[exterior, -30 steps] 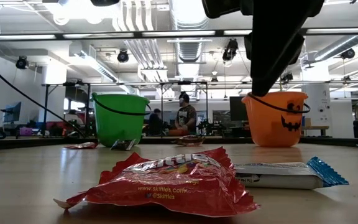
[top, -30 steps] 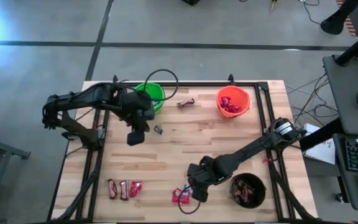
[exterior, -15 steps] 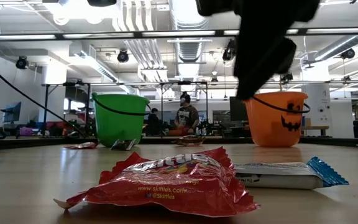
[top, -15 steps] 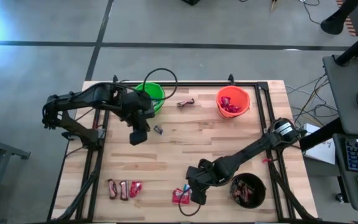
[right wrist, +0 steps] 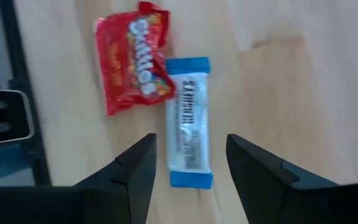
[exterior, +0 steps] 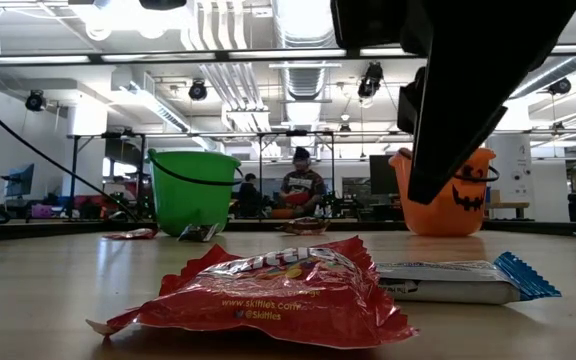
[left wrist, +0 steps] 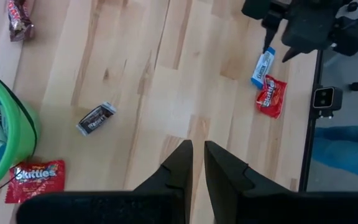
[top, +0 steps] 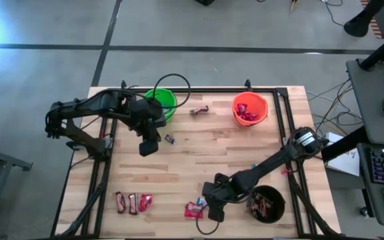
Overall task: Sort candy
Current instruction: Put the white candy into the green bucket
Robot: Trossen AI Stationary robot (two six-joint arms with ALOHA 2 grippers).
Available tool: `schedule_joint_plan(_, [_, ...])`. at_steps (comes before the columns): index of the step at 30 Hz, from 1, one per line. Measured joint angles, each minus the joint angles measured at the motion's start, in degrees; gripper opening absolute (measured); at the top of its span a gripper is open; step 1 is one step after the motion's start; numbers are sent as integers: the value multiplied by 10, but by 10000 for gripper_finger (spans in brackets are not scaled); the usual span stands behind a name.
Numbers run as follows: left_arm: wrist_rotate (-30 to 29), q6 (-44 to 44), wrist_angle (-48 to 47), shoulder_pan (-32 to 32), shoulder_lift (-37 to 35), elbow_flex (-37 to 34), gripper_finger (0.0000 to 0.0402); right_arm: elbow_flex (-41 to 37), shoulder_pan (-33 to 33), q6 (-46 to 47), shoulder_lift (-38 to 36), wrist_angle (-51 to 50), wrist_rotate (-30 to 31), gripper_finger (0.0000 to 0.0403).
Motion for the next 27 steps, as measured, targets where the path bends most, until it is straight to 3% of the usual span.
schedule_joint_plan(27, [0,-12,4,0,0,0,23,-48,13,-98,0,69,-3,185])
